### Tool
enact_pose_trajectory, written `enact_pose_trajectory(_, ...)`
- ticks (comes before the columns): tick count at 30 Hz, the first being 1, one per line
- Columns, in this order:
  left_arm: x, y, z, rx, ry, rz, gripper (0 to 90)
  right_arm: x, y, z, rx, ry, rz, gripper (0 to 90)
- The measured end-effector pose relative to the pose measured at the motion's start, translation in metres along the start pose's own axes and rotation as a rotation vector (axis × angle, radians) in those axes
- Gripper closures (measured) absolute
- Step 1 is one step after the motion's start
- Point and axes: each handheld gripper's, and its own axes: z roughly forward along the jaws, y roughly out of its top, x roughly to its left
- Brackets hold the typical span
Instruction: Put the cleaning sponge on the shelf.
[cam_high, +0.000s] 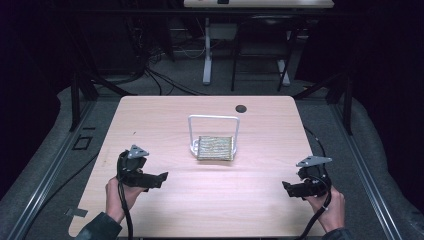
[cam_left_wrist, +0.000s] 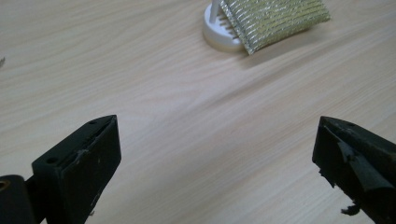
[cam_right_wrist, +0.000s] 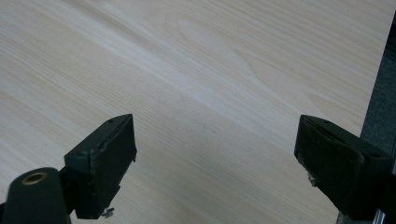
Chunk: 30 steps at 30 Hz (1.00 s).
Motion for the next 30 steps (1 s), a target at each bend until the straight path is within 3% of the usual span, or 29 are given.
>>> enact_pose_trajectory(12,0.013,-0.038,-0.001,0.059,0.024,-0.025,0.3,0.002,0.0,0.004,0.005,0.008,-0.008,11.8)
enact_pose_trajectory(17,0.018,-0.05,0.003,0.084,0.011,-0.036,0.2,0.001,-0.001,0.006,0.022,0.012,-0.007,11.7)
enact_pose_trajectory(24,0.026,-0.054,0.002,0.067,0.007,-0.055,0.2,0.002,-0.001,0.006,0.02,0.02,-0.011,11.6)
enact_pose_trajectory(30,0.034,-0.056,0.011,0.094,-0.011,-0.072,0.2,0.0,-0.001,0.011,0.035,0.021,-0.013,11.6)
